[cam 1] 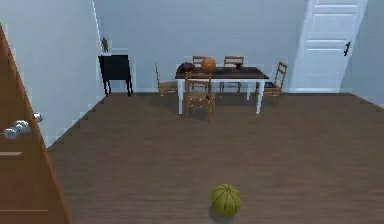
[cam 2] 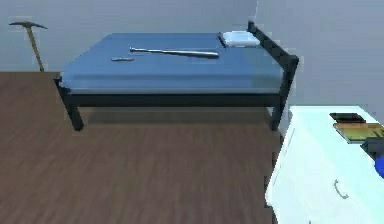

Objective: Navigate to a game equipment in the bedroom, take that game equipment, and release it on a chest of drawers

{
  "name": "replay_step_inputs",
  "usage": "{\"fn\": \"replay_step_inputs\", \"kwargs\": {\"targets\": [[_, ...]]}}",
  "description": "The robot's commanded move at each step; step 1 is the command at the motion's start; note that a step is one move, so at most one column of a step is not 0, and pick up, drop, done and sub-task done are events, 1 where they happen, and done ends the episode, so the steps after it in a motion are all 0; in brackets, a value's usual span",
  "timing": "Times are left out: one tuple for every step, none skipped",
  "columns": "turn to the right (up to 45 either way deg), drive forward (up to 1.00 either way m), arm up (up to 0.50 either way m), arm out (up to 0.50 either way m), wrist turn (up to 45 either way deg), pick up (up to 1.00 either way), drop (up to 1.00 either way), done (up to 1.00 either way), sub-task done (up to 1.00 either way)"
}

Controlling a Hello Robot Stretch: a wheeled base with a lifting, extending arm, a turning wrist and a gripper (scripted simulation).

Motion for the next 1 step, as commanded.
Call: {"fn": "replay_step_inputs", "kwargs": {"targets": [[0.0,0.45,0.00,0.00,0.0,0.00,0.00,0.00,0.00]]}}
